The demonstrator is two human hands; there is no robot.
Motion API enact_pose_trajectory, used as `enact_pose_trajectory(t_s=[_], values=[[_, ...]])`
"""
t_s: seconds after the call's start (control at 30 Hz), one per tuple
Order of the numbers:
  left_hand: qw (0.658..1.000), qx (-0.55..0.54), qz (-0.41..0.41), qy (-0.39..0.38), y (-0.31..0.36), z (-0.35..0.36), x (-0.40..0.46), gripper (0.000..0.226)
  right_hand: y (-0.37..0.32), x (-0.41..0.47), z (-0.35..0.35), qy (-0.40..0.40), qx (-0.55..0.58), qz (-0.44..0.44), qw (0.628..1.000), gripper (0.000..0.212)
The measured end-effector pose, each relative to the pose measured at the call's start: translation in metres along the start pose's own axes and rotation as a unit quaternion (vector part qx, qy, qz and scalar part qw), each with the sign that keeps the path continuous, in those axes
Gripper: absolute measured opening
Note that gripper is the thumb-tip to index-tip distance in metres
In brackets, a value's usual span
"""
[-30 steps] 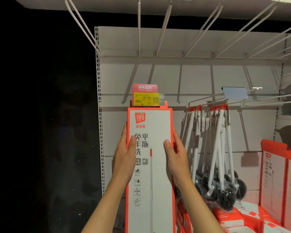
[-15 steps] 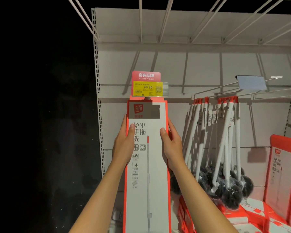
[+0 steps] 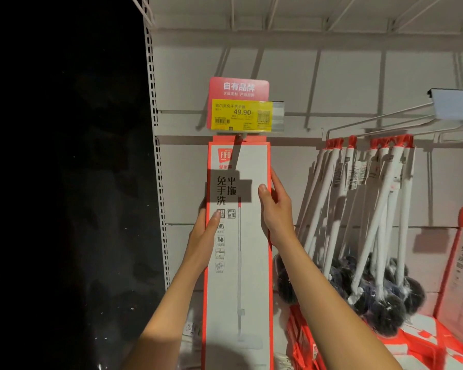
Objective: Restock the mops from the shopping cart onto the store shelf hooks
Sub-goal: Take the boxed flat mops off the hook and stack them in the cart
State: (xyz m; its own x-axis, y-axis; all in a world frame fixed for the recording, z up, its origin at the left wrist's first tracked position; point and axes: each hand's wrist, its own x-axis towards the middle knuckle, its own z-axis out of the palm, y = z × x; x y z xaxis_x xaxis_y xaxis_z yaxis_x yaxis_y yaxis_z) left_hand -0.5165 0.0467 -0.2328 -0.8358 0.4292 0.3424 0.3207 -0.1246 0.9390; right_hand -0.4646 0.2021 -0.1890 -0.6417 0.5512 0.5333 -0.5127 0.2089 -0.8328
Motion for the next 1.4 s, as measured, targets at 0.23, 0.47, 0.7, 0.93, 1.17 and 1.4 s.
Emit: enact_pose_trajectory(t_s=[0.23,0.47,0.7,0.93,1.17,1.4], values=[[0.999,-0.046,-0.011,0.025,-0.009,0.005,0.008,0.019,0.016,0.01,-0.007,-0.023,-0.008,0.005,1.0,0.055],[0.997,-0.056,-0.034,0.049,-0.007,0.009,0.02,0.023,0.053,-0.034,-0.024,-0.06,-0.003,0.042,0.997,0.068],[0.995,-0.051,-0.06,0.065,-0.011,0.014,0.03,0.027,0.067,-0.03,-0.027,-0.03,-0.017,0.045,0.998,0.058],[0.996,-0.041,-0.052,0.057,-0.022,0.012,0.051,0.034,0.081,-0.017,-0.022,-0.036,-0.024,0.048,0.998,0.061],[0.996,-0.052,-0.03,0.062,-0.028,0.016,0.067,0.03,0.092,-0.001,-0.02,-0.037,-0.022,0.056,0.998,0.065],[0.995,-0.03,-0.049,0.083,-0.048,0.019,0.075,0.043,0.108,0.003,-0.023,-0.045,-0.039,0.055,0.997,0.059]])
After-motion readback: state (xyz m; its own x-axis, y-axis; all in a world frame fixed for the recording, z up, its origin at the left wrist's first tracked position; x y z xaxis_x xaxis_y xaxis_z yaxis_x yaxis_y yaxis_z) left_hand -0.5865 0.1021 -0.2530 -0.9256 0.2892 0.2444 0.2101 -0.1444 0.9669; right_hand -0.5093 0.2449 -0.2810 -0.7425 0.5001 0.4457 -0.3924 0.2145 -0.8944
